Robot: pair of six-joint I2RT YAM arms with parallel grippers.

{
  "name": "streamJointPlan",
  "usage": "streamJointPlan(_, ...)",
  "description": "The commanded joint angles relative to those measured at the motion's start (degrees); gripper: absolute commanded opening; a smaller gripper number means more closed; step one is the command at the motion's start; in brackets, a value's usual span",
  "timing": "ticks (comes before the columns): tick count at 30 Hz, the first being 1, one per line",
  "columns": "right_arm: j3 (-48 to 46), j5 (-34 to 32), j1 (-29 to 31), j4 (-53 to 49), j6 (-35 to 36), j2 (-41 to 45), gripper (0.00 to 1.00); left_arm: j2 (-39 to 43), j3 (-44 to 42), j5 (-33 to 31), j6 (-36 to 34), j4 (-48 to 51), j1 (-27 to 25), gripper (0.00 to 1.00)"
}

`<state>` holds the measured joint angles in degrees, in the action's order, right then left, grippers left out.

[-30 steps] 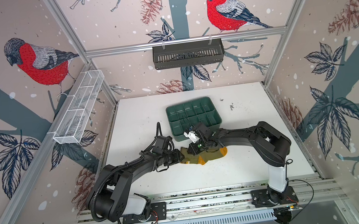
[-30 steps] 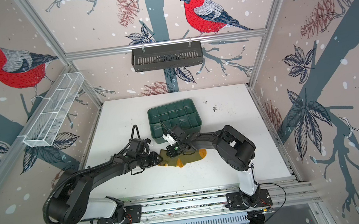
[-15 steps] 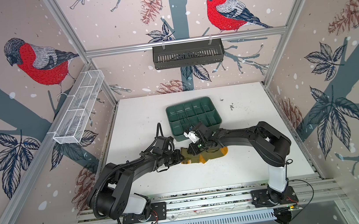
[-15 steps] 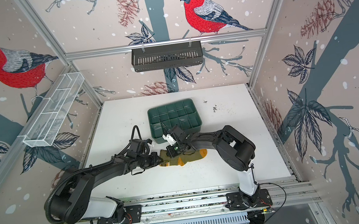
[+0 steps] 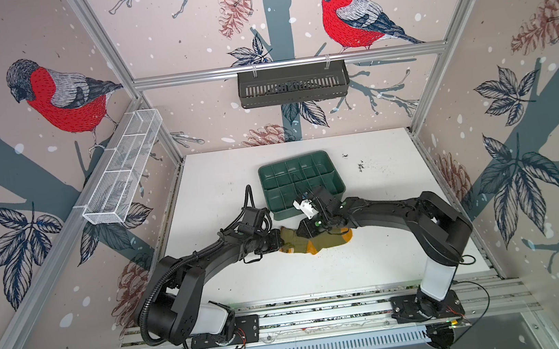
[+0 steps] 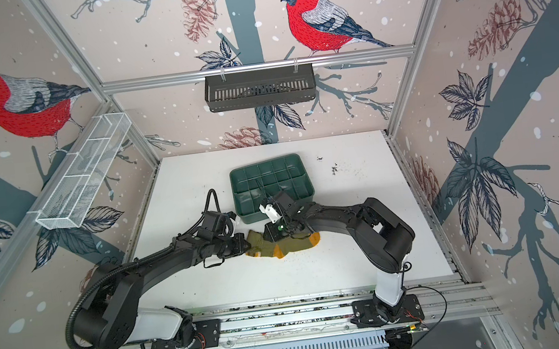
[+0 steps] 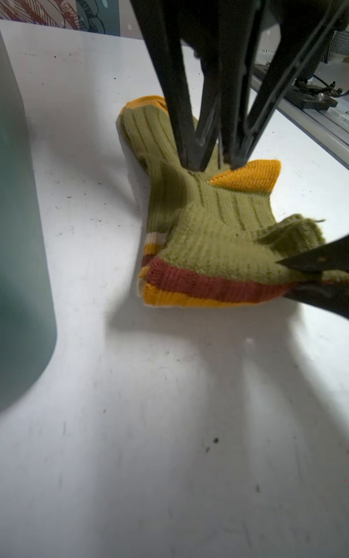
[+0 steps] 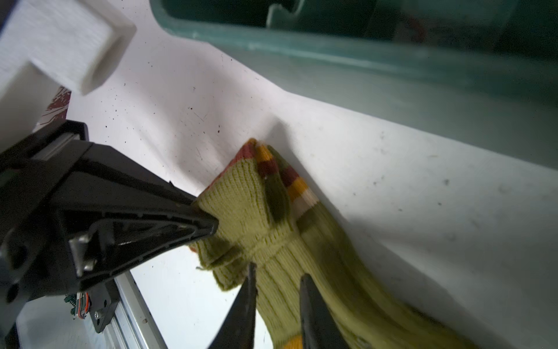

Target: Roll the socks

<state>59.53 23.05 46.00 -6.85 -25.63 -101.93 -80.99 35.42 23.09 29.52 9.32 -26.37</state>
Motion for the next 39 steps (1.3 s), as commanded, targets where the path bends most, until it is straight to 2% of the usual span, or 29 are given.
streamJointPlan(1,-1.44,-0.47,-0.37,-1.14,0.05,1.69,0.25,0.3,1.93,-3.5,-2.81,5.34,-0.04,0.05)
streamJointPlan(8,-4.65,0.39,-0.49,-0.1,-0.65,2.88,0.18,-0.63,8.24,-9.37,-4.86,14.04,-2.5,0.05)
streamJointPlan(25,-6.7,2.35,-0.25,5.29,-1.62,1.32,0.16,-13.11,26.84,-27.49,-2.88,30.52,-16.34,0.03)
streamJointPlan(30,-7.43,2.47,-0.6,6.69,-2.22,0.94,0.15,-15.24,29.6,-28.88,-2.05,31.88,-18.75,0.02)
streamJointPlan(39,-9.58,3.98,-2.53,12.01,-5.78,2.75,0.13,-13.26,27.29,-25.72,-0.78,28.73,-18.98,0.02)
